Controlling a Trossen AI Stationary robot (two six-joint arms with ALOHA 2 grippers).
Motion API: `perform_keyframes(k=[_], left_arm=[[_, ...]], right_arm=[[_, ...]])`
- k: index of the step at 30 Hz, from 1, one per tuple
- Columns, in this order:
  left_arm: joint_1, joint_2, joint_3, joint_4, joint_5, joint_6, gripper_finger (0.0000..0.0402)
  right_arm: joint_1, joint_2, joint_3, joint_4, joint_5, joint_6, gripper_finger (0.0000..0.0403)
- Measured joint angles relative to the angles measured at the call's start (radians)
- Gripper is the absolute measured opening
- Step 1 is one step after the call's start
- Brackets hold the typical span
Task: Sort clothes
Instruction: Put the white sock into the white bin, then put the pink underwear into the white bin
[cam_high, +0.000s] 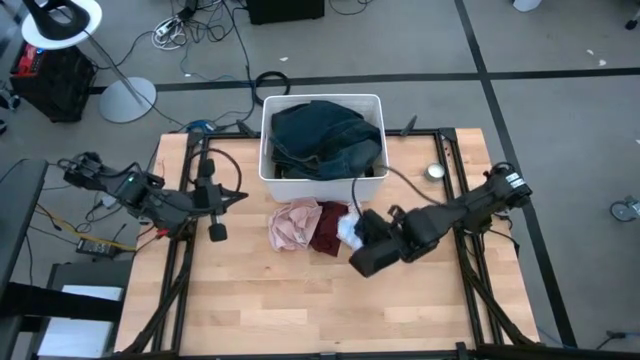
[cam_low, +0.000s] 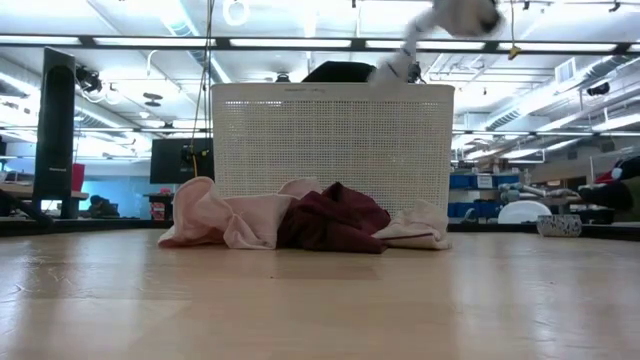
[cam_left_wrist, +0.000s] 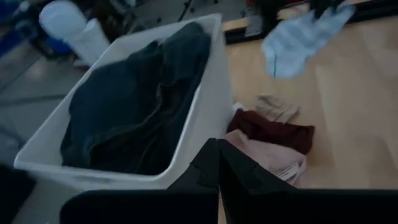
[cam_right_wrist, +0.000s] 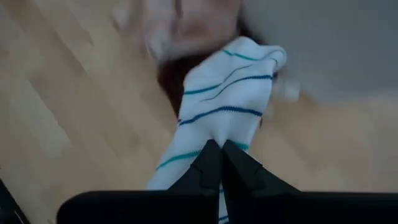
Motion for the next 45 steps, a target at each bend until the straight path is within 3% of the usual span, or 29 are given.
perform_keyframes(k=[4, 9, 13, 17, 22, 27, 34, 40, 45], left_arm=[[0.058, 0.0, 0.0, -0.059, 0.016, -0.081, 0.0004], [0.125, 0.0, 0.0, -0.099, 0.116, -0.075, 0.0004], [0.177, 0.0, 0.0, -0.097, 0.135, -0.048, 0.0004], [0.236, 0.0, -0.002, -0.074, 0.136, -0.047, 0.0004], [0.295, -0.01, -0.073, 0.085, 0.171, -0.027, 0.0004], [0.342, -0.015, -0.155, 0.273, 0.185, -0.022, 0.0004], [0.363, -0.018, -0.183, 0.384, 0.24, -0.041, 0.0004], [0.363, -0.018, -0.183, 0.43, 0.241, -0.076, 0.0004], [0.364, -0.018, -0.183, 0.443, 0.241, -0.016, 0.0004]], right_arm=[[-0.045, 0.0, 0.122, -0.005, 0.067, -0.126, 0.0001], [-0.132, -0.001, 0.235, -0.005, 0.128, -0.254, 0.0], [-0.229, -0.002, 0.305, 0.011, 0.128, -0.414, 0.0], [-0.345, -0.002, 0.328, 0.09, 0.1, -0.626, 0.0], [-0.512, -0.002, 0.329, 0.215, -0.005, -0.83, 0.0002], [-0.651, -0.002, 0.329, 0.26, -0.033, -0.892, 0.003], [-0.763, -0.002, 0.329, 0.246, -0.142, -0.968, 0.0108], [-0.781, -0.027, 0.329, 0.157, -0.15, -0.968, 0.0161], [-0.741, -0.062, 0.329, 0.033, -0.265, -0.909, 0.0183]])
